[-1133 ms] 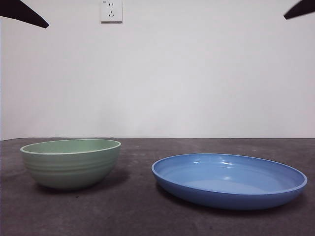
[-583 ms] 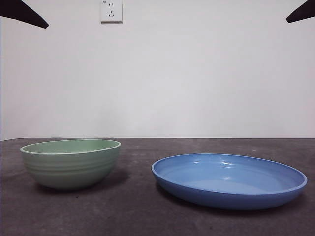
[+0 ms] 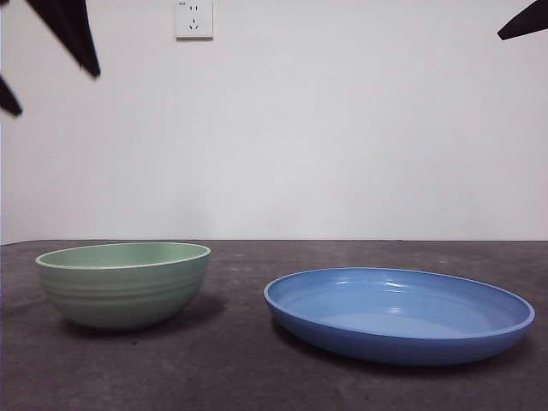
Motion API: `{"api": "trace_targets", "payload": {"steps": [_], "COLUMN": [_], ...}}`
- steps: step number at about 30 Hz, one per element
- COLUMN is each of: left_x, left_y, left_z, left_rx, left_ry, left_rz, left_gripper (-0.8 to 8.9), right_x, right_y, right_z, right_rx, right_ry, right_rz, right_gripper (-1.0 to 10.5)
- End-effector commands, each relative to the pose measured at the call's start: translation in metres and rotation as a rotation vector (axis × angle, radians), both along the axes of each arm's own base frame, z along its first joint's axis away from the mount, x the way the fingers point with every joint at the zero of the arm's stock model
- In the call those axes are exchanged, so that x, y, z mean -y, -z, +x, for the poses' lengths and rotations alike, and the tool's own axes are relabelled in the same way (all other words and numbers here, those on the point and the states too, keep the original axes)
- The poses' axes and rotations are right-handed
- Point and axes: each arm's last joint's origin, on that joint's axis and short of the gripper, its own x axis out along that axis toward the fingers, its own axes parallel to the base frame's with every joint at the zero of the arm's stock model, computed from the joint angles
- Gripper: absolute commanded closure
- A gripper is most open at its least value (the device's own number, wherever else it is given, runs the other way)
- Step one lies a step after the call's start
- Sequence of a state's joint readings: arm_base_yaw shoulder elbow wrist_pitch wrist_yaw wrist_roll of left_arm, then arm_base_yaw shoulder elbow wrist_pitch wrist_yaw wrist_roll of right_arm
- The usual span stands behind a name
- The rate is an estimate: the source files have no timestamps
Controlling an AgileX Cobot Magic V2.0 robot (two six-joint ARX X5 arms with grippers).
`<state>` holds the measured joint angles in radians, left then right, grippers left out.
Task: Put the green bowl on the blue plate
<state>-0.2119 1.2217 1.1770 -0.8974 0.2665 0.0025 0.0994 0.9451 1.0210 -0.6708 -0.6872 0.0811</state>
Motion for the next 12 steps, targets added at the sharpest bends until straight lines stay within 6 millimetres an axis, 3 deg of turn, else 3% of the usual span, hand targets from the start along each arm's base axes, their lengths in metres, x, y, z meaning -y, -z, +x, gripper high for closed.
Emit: {"api": "trace_targets", "payload": {"steps": [1,12], "left_x": [0.004,0.014], "left_y": [0.011,0.081], "left_z": [0.016,0.061], "left_rx": [-0.065,-0.339], "left_ry": [0.008,0.009], "left_rz": [0.027,0.085], "left_gripper": [1.61,1.98], "right_x": [-0.001,-0.001], "right_y": [-0.006,-0.006], "right_z": [0.001,0.001], "right_rx": [0.018,0.006], "right_ry": [-0.008,-0.001], "right_rz": [0.004,0.013], "right_gripper": [3.6,3.6]}}
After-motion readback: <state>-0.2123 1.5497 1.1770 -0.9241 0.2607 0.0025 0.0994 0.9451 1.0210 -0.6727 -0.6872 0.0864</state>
